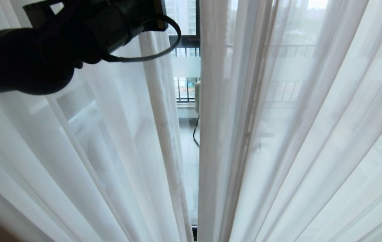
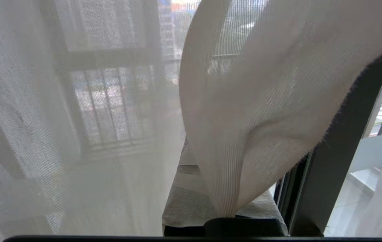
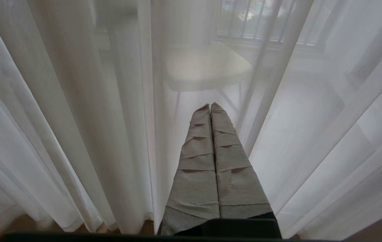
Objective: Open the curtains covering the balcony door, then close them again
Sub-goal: Pull the inner curtains open on both sides
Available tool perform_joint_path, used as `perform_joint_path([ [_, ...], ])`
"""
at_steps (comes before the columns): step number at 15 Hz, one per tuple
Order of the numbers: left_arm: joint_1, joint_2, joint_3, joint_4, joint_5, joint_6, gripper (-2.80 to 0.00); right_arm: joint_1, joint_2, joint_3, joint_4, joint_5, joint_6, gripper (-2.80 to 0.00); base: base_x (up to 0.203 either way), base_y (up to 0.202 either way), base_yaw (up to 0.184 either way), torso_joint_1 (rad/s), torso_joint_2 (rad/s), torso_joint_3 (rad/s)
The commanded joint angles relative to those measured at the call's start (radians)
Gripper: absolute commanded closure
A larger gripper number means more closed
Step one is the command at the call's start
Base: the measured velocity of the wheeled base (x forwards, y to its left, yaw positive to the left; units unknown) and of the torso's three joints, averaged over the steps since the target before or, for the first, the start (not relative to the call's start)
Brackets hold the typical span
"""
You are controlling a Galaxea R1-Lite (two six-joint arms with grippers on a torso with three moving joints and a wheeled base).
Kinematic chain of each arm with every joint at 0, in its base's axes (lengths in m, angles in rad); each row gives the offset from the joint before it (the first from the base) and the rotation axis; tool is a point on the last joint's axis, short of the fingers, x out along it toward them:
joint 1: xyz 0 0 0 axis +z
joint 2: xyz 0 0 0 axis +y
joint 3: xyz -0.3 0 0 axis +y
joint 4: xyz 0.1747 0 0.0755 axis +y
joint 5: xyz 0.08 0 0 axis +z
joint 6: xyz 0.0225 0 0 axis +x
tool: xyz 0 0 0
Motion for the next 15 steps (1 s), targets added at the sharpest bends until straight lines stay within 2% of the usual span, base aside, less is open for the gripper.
perform_joint_path([
  [1, 0.033, -0.008, 0.002, -0.005, 0.002, 0.001, 0.00, 0.000, 0.000, 0.001, 0.000, 0.001, -0.001, 0.00, 0.000, 0.000, 0.000, 0.000, 0.00, 0.000],
  [5, 0.129, -0.040, 0.012, -0.005, 0.001, 0.002, 0.00, 0.000, 0.000, -0.001, 0.000, 0.001, -0.001, 0.00, 0.000, 0.000, 0.000, 0.000, 0.00, 0.000],
  [12, 0.328, -0.189, 0.184, -0.005, -0.005, -0.004, 0.00, 0.000, 0.000, 0.000, 0.000, 0.001, -0.001, 0.00, 0.000, 0.000, 0.000, 0.000, 0.00, 0.000],
  [15, 0.397, -0.205, 0.203, -0.005, -0.012, -0.006, 0.00, 0.000, 0.000, -0.001, -0.001, 0.001, -0.001, 0.00, 0.000, 0.000, 0.000, 0.000, 0.00, 0.000],
])
